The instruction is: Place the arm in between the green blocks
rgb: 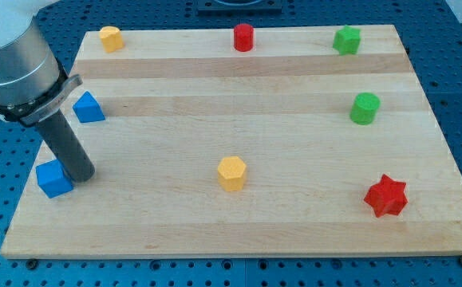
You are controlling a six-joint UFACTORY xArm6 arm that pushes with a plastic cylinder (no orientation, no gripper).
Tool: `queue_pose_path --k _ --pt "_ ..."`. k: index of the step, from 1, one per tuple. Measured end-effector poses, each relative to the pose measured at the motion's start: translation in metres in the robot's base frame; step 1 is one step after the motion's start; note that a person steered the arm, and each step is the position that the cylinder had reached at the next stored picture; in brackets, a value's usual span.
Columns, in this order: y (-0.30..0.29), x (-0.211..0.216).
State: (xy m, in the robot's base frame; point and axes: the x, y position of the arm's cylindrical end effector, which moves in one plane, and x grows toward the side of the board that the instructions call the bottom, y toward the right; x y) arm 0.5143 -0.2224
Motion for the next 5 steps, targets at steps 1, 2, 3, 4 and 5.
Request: queue_pose_path --k 1,2,3,4,5 --pt "0.000 0.000" --pt "0.000 0.000" --pt "0.010 -0.038" --pt "0.013 -0.059" --pt "0.015 -0.057"
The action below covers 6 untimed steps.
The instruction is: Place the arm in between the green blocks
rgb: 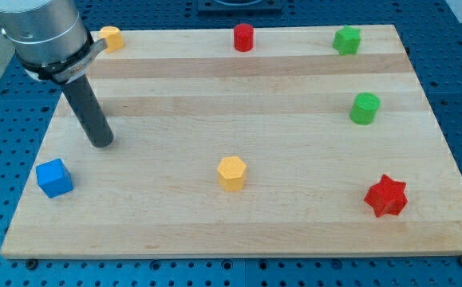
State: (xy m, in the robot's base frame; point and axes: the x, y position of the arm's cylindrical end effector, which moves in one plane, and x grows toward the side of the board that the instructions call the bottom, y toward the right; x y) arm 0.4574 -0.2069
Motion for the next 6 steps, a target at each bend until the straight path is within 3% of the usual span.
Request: queue_pose_path --k 2,3,5,6 --pt "0.007 0.009" --pt "0.118 0.006" --pt "0.297 -0.107" --pt "0.437 -0.124"
